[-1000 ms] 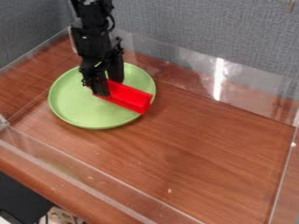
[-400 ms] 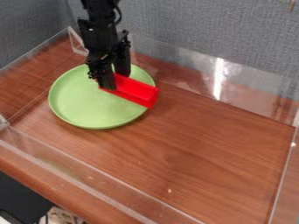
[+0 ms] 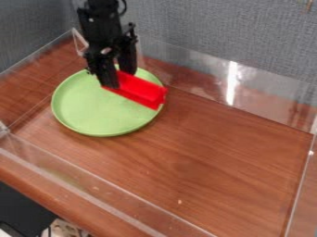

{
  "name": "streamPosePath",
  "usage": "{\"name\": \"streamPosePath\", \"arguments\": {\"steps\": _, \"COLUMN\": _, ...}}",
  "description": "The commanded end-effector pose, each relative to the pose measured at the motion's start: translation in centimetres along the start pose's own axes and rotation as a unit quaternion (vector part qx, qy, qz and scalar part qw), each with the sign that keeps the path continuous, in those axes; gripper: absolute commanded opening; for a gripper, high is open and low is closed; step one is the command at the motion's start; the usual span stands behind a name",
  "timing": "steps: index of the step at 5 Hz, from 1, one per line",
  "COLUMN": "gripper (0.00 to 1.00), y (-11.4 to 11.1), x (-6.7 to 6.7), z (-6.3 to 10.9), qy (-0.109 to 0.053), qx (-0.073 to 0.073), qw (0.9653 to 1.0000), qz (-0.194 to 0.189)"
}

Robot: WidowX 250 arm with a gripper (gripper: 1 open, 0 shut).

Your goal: Put the red object on the green plate

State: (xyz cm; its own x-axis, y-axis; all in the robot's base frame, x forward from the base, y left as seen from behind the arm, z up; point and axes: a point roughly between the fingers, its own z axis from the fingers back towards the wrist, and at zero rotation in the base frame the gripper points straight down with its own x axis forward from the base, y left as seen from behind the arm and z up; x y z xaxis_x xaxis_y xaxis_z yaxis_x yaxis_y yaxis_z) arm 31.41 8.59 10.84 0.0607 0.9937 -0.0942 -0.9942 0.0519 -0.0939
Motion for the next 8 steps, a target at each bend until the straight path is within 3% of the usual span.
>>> {"name": "streamPosePath", "arguments": {"steps": 1, "gripper": 0.00, "y": 0.7, "x": -0.1, "z": 1.9, "qy": -0.021, "qx": -0.024, "qw": 0.9995, "qz": -0.008}}
{"name": "streamPosePath", "arguments": {"steps": 2, "gripper": 0.00, "y": 1.6, "x": 0.3, "z": 1.6, "qy": -0.036, "qx": -0.023, "qw": 0.9991, "qz": -0.005}}
{"name": "streamPosePath", "arguments": {"steps": 4, "gripper": 0.00, "y": 2.1, "x": 1.3, "z": 0.2, "qy": -0.051, "qx": -0.017, "qw": 0.9968, "qz": -0.060}}
{"name": "streamPosePath", "arguments": {"steps": 5, "gripper": 0.00, "y": 2.0, "x": 1.5, "z": 0.0, "qy": -0.057, "qx": -0.013, "qw": 0.9922, "qz": -0.111}}
{"name": "streamPosePath", "arguments": {"steps": 7, "gripper": 0.00, "y": 1.7, "x": 1.3, "z": -0.2, "qy": -0.083, "qx": -0.001, "qw": 0.9877, "qz": -0.133}}
{"name": "streamPosePath", "arguments": {"steps": 8, "gripper": 0.00, "y": 1.1, "x": 0.5, "z": 0.7, "qy": -0.089, "qx": 0.005, "qw": 0.9764, "qz": -0.197}}
